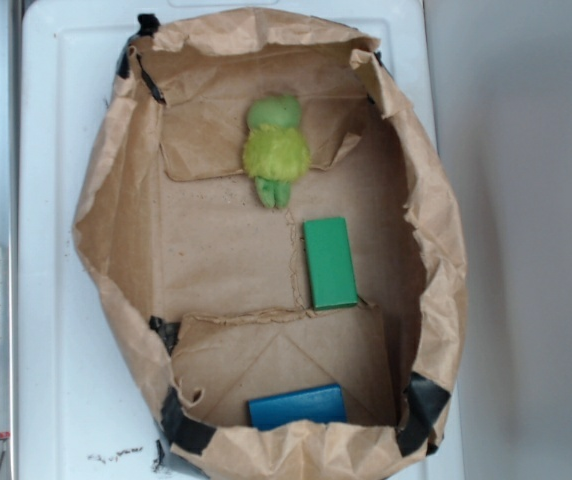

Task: Grab the green animal.

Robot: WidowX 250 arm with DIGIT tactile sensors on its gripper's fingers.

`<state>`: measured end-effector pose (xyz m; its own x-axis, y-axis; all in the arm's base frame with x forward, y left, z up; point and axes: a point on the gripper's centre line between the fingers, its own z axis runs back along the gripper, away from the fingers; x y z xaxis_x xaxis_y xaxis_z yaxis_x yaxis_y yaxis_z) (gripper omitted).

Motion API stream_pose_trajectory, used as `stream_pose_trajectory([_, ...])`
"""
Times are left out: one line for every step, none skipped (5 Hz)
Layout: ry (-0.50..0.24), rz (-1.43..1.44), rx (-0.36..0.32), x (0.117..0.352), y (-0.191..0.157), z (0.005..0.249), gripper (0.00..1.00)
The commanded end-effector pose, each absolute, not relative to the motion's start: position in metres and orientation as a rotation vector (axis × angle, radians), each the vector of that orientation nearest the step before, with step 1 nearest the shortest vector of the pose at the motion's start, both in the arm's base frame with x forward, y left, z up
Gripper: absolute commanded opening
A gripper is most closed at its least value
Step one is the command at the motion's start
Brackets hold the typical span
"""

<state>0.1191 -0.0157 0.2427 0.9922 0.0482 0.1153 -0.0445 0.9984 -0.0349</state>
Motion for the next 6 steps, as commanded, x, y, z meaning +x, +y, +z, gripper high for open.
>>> stream_pose_trajectory([-0.116, 0.046, -0.032, 0.119, -0.016, 0.243, 1.00])
stream_pose_trajectory([-0.115, 0.141, -0.019, 0.169, -0.014, 0.222, 1.00])
stream_pose_trajectory([-0.146, 0.218, -0.022, 0.214, -0.008, 0.209, 1.00])
stream_pose_trajectory([-0.169, 0.319, -0.050, 0.244, 0.005, 0.195, 1.00])
stream_pose_trajectory([-0.179, 0.504, -0.106, 0.261, 0.018, 0.178, 1.00])
stream_pose_trajectory([-0.197, 0.741, -0.173, 0.269, 0.028, 0.163, 1.00])
